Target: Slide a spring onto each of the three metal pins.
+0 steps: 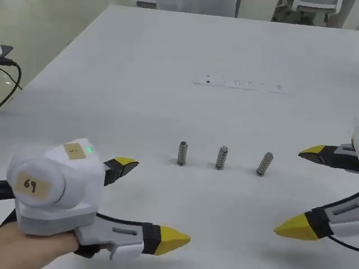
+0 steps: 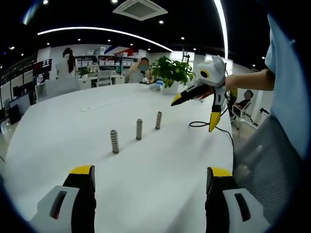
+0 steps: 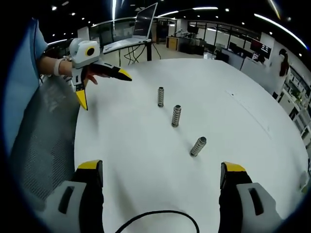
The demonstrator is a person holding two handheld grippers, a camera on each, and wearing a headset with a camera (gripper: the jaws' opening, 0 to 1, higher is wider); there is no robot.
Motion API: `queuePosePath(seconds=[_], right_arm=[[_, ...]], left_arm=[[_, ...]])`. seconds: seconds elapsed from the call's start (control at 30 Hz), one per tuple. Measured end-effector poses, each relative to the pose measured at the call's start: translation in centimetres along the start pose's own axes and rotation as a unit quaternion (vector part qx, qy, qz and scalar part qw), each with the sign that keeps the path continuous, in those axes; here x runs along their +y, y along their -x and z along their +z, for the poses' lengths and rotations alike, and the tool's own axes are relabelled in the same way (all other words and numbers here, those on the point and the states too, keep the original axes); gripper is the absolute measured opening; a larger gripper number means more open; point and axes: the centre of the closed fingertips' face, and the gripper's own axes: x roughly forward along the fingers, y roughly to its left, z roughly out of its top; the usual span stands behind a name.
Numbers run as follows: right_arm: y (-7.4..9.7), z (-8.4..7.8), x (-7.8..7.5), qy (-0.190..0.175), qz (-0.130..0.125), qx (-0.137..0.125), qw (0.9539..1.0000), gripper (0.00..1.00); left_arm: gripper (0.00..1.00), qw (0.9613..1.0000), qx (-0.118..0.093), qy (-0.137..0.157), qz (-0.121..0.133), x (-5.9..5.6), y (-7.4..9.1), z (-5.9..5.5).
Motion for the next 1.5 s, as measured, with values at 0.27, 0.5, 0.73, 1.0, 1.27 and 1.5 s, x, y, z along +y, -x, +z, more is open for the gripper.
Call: queuePosePath(seconds=[0.27, 0.5, 0.73, 1.0, 1.27, 1.5], right_arm=[[2.7, -1.1, 2.6, -0.036, -0.026, -0.024, 0.9987, 0.99], [4.3, -1.3, 3.3, -0.064, -0.066, -0.056, 0.9941, 0.99], [5.6, -1.8, 4.7, -0.087, -0.090, -0.083, 0.9887, 0.99], [6.3, -2.4, 5.7, -0.090, -0.097, -0.086, 0.9875, 0.99], [6.8, -3.6, 5.9, -0.106, -0.123, -0.082, 0.9833, 0.99], [6.3, -4.2, 6.8, -0.118, -0.144, -0.085, 0.9789, 0.99]], left_arm=[[0.93, 0.9999, -0.003, -0.005, 0.010, -0.5, 1.1, 0.6], [0.93, 0.9998, 0.003, -0.006, 0.018, -0.9, 2.0, 0.8], [0.92, 0.9991, -0.007, -0.006, 0.041, -0.3, 3.1, 1.0], [0.92, 0.9985, -0.008, -0.014, 0.052, -0.5, 3.3, 0.7], [0.93, 0.9979, -0.016, -0.014, 0.061, 0.1, 3.5, 0.7], [0.93, 0.9975, -0.020, -0.029, 0.062, -0.2, 3.7, 0.9]])
